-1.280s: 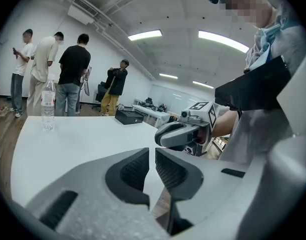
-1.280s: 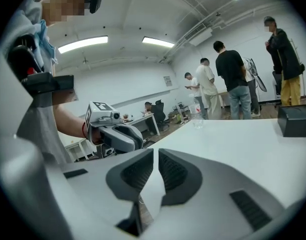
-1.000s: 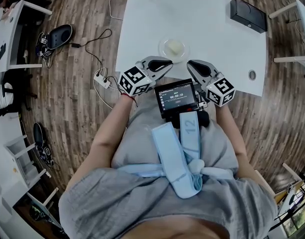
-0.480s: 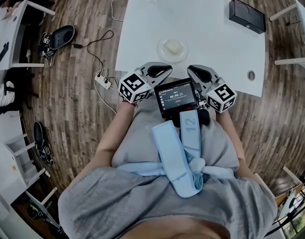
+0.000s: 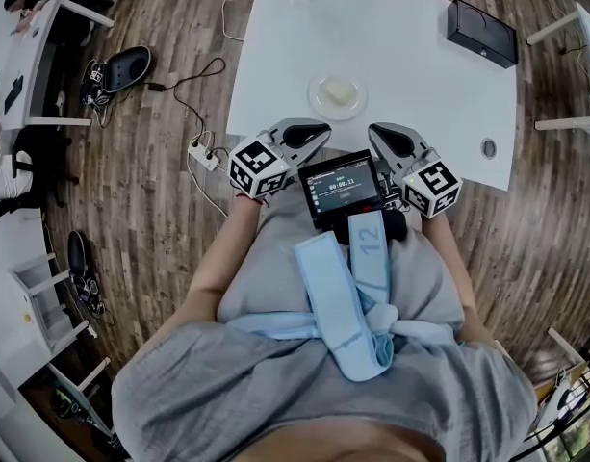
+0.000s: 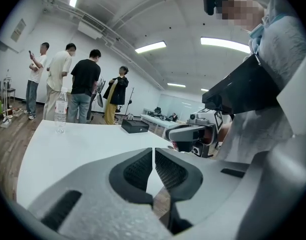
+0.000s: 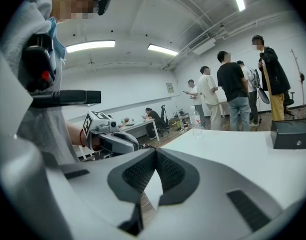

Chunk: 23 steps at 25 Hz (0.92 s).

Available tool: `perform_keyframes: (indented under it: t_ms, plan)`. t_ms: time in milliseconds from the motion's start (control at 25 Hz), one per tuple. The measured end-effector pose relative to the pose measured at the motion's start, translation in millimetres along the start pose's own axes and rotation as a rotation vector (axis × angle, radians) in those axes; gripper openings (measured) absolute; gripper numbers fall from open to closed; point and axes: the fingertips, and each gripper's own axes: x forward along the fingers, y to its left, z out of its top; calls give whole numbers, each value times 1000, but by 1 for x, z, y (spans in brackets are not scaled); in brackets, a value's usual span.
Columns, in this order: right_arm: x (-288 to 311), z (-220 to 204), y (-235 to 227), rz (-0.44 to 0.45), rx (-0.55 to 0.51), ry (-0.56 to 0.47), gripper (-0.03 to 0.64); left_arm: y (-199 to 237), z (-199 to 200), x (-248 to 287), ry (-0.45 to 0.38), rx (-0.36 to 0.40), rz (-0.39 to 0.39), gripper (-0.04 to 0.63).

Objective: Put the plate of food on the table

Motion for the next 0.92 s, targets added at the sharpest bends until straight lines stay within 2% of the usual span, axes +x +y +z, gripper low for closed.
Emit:
perform_keyframes:
  t_ms: [560,920]
  plan:
    - [0,4,6,46,-26,-11,31,-9,0,7,6,4,29,28]
    - [-11,11,-6,51,-21,10,31,-9,3,0,-25,-35,86,28]
